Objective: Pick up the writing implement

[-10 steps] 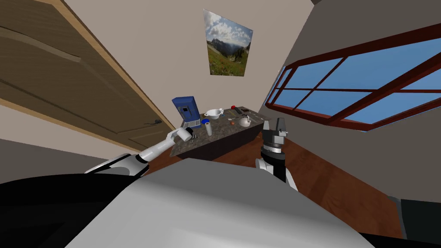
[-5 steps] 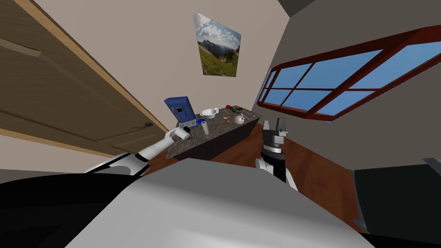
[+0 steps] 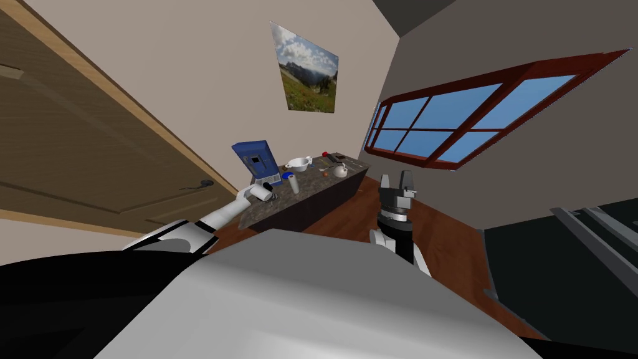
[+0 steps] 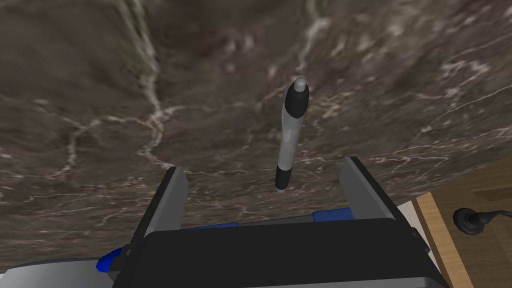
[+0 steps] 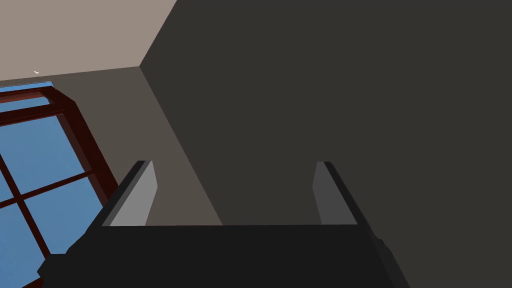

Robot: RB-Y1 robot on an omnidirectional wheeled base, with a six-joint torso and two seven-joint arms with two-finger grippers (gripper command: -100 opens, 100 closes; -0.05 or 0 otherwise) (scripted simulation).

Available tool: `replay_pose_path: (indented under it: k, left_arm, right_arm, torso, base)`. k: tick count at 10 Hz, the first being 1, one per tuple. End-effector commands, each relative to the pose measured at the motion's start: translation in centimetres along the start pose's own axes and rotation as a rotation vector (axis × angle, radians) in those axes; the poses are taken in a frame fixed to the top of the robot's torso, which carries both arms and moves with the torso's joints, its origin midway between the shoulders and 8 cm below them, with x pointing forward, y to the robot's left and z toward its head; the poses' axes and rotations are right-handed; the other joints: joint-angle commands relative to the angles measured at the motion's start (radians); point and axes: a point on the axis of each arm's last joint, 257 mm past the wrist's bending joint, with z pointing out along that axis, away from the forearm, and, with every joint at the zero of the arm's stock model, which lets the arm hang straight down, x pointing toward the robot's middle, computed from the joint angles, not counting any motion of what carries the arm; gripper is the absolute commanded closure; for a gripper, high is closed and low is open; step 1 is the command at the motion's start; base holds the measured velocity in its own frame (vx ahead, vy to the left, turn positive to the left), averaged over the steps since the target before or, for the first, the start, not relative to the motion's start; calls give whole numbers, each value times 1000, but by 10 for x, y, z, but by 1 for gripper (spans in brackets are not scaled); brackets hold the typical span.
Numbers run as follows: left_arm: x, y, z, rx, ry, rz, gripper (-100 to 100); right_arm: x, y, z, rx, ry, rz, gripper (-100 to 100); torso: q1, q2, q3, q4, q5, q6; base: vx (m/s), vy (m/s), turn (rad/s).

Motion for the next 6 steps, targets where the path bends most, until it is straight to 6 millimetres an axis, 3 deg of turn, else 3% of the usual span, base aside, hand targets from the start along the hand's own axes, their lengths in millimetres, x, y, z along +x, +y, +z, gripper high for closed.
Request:
replay_pose_path:
  k: [1,5,6]
  left_arm:
    - [0,0,0,0,0,0,100]
    - [0,1,0,-1,0,-1,100]
    - [0,1,0,-1,0,-1,0]
  right_arm:
    - [0,0,0,0,0,0,0]
    - [0,0,0,0,0,0,0]
    - [0,0,0,0,0,0,0]
  torso:
    - [0,0,0,0,0,0]
    - [0,-4,-2,-1,1,1]
    - [0,-4,-2,-1,1,1]
  base:
    - [-5,-1,10]
    - [-1,1,2]
    - [0,0,0]
